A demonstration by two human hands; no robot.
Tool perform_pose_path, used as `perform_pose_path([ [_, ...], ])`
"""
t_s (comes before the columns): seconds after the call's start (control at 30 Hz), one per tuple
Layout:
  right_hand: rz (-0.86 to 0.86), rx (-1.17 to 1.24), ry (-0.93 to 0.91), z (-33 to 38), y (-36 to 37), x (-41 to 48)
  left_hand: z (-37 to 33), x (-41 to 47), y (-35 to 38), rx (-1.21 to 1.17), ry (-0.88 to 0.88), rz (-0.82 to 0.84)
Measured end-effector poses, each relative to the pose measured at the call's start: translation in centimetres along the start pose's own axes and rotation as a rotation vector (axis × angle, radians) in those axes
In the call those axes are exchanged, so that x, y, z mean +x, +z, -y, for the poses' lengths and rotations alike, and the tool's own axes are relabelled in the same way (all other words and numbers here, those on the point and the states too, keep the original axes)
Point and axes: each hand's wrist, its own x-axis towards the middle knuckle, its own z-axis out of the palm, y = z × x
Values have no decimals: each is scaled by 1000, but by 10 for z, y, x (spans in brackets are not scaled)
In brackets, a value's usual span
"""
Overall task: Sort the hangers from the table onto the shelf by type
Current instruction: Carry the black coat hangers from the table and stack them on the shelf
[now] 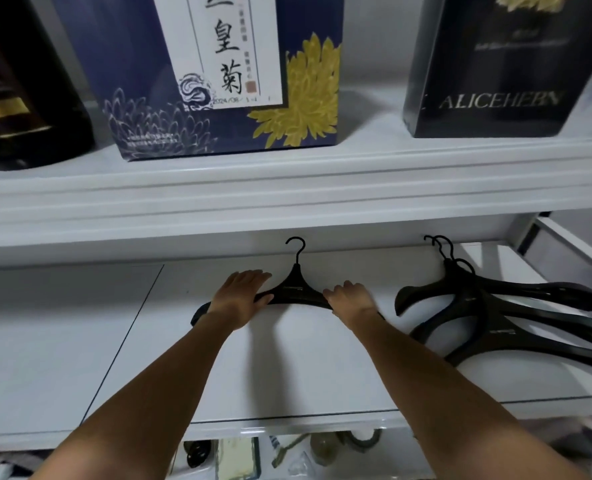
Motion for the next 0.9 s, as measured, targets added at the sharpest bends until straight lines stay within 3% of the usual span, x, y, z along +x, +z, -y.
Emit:
perform_pose_path([
  [0.2, 59, -104, 131, 6, -4, 14, -4, 10, -5, -3, 5, -12],
  [0.53, 61, -10, 198, 10, 3, 17, -1, 5, -7, 15, -7, -5],
  [0.67, -65, 5, 145, 7, 2, 13, -9, 4, -10, 37, 9, 1],
  [0.77, -260, 76, 130, 4, -7, 3, -18, 6, -16, 48, 25, -20],
  [0.9, -401, 261, 88, -3, -32, -18, -34, 8, -25, 5, 64, -55],
])
